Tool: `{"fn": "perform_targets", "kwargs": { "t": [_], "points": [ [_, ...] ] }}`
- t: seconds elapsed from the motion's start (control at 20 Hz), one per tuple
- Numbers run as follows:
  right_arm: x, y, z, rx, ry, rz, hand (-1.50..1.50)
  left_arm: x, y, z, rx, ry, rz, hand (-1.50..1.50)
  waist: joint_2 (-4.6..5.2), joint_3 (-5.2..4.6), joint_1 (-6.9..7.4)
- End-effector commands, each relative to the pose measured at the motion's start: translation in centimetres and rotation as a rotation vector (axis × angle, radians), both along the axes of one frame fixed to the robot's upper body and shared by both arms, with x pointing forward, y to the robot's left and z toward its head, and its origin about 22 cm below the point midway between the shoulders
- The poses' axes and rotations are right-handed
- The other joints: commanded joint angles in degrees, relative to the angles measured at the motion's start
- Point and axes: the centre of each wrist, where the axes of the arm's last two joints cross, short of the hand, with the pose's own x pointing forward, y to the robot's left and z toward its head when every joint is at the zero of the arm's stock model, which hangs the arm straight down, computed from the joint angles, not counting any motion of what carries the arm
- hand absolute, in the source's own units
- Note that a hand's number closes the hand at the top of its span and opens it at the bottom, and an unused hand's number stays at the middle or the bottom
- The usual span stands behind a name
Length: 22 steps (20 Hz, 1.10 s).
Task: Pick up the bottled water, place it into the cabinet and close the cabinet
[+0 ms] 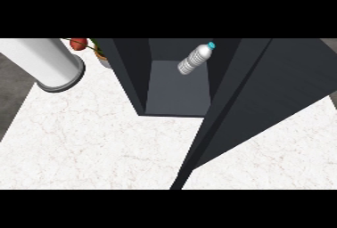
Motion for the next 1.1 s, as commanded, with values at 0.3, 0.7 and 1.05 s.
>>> {"fn": "perform_targets", "kwargs": {
  "t": [0.3,0.7,1.05],
  "points": [
    [7.2,5.6,3.8,0.059,0.067,-0.067,1.50,-3.3,4.7,-0.4,-0.011,-0.007,0.022,1.50,0.35,0.06,0.57],
    [14.7,6.1,3.4,0.019,0.069,-0.099,1.50,-3.5,6.9,0.2,-0.003,-0.018,0.047,1.50,0.55,0.16,-0.09],
    [20.0,6.2,0.7,-0.019,0.116,-0.125,1.50,-4.7,8.2,0.1,-0.007,-0.002,0.036,1.50,0.62,0.18,0.02]
  ]
}}
